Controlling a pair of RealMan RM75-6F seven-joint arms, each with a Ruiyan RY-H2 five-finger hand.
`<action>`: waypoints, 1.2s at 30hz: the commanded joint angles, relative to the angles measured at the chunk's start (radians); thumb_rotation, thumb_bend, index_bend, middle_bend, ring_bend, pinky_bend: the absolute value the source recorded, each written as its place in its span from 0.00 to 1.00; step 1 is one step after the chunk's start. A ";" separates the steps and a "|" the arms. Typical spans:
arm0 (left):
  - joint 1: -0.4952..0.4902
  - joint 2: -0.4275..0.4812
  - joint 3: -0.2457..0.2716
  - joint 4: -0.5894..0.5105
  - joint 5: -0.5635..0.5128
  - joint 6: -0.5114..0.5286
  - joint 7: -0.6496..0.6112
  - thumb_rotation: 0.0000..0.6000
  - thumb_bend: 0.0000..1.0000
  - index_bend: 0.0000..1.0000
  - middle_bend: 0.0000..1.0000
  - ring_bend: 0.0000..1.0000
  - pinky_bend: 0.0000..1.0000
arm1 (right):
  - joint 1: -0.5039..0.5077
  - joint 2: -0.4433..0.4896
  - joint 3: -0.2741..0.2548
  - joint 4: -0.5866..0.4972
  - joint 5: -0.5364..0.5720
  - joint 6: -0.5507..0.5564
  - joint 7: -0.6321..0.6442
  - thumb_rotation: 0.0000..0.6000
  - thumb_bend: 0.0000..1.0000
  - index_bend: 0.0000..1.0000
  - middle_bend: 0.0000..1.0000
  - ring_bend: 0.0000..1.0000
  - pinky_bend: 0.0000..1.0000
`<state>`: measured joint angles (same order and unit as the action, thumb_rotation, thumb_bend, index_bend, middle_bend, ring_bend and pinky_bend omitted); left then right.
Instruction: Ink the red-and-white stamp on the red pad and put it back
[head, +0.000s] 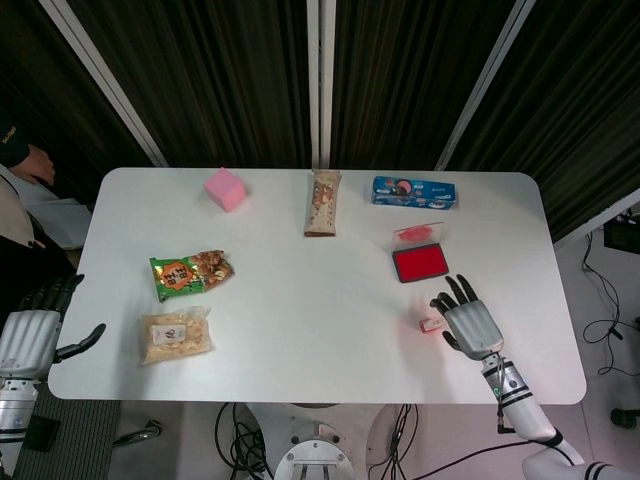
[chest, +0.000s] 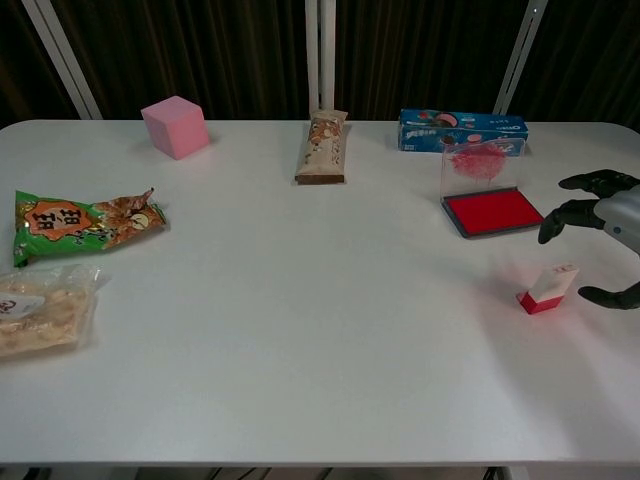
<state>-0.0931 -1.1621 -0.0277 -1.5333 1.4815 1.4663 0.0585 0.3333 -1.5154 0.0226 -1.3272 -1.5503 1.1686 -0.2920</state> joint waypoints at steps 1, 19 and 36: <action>0.000 -0.002 -0.001 0.003 0.001 0.002 -0.003 0.03 0.15 0.09 0.12 0.12 0.20 | 0.005 -0.017 -0.003 0.015 -0.004 0.003 0.005 1.00 0.20 0.36 0.31 0.02 0.00; 0.008 -0.001 0.001 0.020 0.003 0.007 -0.022 0.02 0.15 0.09 0.12 0.12 0.20 | 0.002 -0.091 0.001 0.069 0.027 0.030 -0.012 1.00 0.22 0.46 0.41 0.08 0.00; 0.009 -0.013 -0.005 0.043 0.008 0.017 -0.040 0.03 0.15 0.09 0.12 0.12 0.20 | 0.005 -0.117 -0.005 0.093 0.035 0.036 -0.024 1.00 0.24 0.53 0.46 0.11 0.00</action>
<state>-0.0837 -1.1743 -0.0318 -1.4910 1.4885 1.4821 0.0196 0.3385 -1.6316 0.0172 -1.2349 -1.5160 1.2042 -0.3155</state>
